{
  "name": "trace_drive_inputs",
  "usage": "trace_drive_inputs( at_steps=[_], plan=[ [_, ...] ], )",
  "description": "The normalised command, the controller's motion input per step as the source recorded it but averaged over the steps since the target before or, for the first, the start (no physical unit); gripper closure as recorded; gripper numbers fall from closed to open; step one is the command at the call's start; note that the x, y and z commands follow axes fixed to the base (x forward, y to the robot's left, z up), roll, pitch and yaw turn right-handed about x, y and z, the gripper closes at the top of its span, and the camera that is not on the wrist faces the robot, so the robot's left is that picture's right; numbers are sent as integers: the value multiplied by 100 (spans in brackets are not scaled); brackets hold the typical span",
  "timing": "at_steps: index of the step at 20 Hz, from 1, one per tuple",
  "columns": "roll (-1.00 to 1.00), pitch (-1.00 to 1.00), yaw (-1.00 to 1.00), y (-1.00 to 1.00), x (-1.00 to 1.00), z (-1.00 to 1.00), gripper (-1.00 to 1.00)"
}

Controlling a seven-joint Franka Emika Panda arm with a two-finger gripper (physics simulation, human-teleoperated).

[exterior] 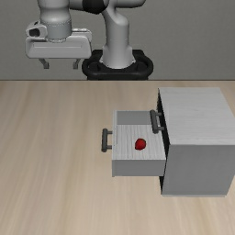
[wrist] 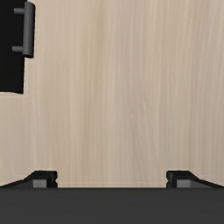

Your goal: Close the middle layer of the cabinet

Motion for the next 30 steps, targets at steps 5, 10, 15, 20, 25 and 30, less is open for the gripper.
trace_drive_inputs(
  at_steps=[5, 10, 15, 20, 25, 30],
  plan=[
    [0, 0, 0, 0, 100, 0, -100],
    [0, 0, 0, 0, 100, 0, -100],
    [4, 0, 0, 0, 80, 0, -100],
    [45, 0, 0, 0, 0, 0, -100],
    [45, 0, 0, 0, 0, 0, -100],
    [45, 0, 0, 0, 0, 0, -100]
  ],
)
